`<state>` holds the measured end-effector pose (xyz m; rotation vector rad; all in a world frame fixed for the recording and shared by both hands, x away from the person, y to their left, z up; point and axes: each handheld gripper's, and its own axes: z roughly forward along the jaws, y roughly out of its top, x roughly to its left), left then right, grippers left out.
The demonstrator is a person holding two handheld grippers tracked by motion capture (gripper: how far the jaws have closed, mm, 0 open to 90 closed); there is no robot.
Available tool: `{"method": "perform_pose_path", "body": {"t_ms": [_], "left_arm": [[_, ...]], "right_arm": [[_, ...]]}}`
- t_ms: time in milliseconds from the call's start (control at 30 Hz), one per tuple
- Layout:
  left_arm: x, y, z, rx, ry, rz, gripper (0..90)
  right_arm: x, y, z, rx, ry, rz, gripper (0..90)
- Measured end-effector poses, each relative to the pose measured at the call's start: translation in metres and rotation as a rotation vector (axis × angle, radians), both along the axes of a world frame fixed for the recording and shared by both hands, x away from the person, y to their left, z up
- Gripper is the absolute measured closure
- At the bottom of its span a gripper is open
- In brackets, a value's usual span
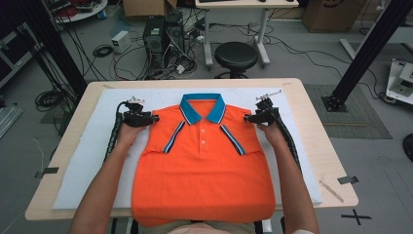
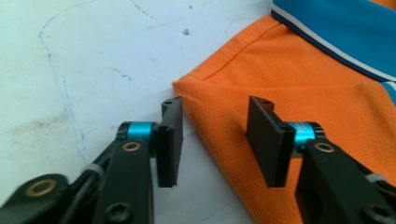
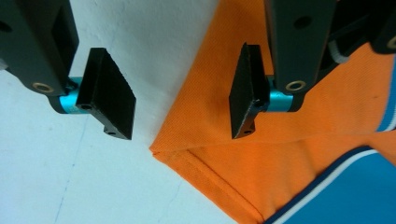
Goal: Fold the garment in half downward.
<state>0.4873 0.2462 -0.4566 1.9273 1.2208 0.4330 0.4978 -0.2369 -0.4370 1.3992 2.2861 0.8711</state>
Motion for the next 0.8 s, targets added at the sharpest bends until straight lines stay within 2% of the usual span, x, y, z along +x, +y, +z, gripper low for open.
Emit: {"method": "perform_pose_path", "body": {"t_ms": [133, 233, 367, 467, 567, 700, 800], "left_arm": [[0.0, -0.002, 0.0, -0.012, 0.008, -0.004, 66.2], [0.0, -0.001, 0.0, -0.036, 0.021, 0.007, 69.4], [0.0, -0.002, 0.0, -0.041, 0.022, -0.003, 74.9], [0.0, -0.002, 0.0, -0.047, 0.023, -0.005, 79.0], [-0.001, -0.001, 0.0, -0.071, 0.036, 0.005, 84.1], [-0.002, 0.002, 0.003, -0.075, 0.041, 0.021, 87.3], [-0.004, 0.005, 0.008, -0.105, 0.026, 0.019, 87.3]], "right_arm": [[0.003, 0.005, -0.006, -0.029, 0.011, 0.012, 48.7], [0.004, 0.004, -0.006, -0.019, 0.009, 0.017, 53.7], [0.006, 0.003, -0.007, -0.008, -0.001, 0.016, 57.1], [0.008, 0.003, -0.009, 0.02, -0.006, 0.011, 66.4], [0.008, 0.005, -0.009, 0.046, -0.003, 0.025, 83.7], [0.004, 0.004, -0.004, 0.043, -0.02, 0.023, 86.0], [0.001, 0.003, 0.003, 0.054, -0.039, 0.027, 86.1]]}}
